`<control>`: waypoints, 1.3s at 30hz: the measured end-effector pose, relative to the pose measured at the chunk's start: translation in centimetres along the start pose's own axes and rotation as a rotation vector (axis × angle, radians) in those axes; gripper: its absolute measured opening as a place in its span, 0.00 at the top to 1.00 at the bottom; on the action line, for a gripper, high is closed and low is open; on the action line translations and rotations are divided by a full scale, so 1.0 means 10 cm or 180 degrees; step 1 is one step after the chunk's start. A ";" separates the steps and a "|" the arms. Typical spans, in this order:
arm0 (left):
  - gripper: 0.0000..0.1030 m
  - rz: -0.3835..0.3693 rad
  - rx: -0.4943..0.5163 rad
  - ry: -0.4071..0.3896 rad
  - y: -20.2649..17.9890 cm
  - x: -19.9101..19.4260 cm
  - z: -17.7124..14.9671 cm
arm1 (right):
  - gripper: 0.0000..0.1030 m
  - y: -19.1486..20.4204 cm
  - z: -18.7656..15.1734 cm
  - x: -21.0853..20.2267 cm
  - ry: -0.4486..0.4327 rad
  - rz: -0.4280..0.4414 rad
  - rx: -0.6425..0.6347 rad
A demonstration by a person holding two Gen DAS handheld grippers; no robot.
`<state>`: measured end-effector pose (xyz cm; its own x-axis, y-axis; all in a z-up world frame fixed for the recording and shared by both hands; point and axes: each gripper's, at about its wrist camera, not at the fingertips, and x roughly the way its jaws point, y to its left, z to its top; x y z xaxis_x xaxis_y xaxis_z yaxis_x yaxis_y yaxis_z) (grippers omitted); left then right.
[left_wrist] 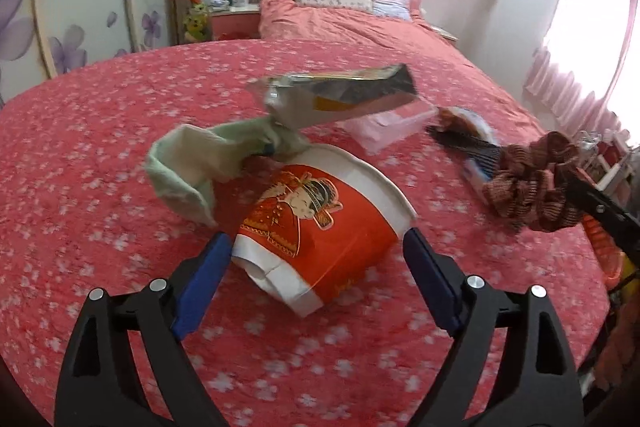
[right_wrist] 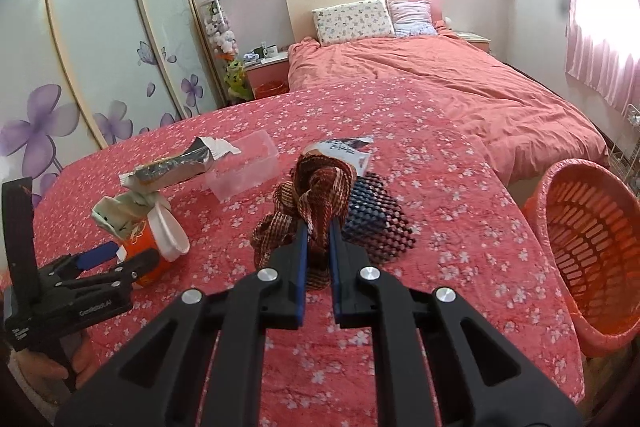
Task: Collect trash
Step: 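Grasp the red paper cup with the left tool while the right tool grasps the plaid scrunchie, then carry the red cup and plaid scrunchie toward the orange basket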
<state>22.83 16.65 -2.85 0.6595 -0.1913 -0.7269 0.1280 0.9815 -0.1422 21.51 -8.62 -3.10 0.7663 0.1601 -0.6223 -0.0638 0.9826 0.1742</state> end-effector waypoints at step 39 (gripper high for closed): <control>0.26 -0.0385 0.0451 -0.0226 -0.98 -0.27 -0.05 | 0.90 -0.73 -0.14 -0.68 -0.0303 -0.0309 0.0388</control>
<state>19.46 7.58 0.17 0.6830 -0.3122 -0.6603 0.3091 0.9426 -0.1259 15.82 -16.71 -1.23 0.8224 0.0497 -0.5668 0.0870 0.9735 0.2115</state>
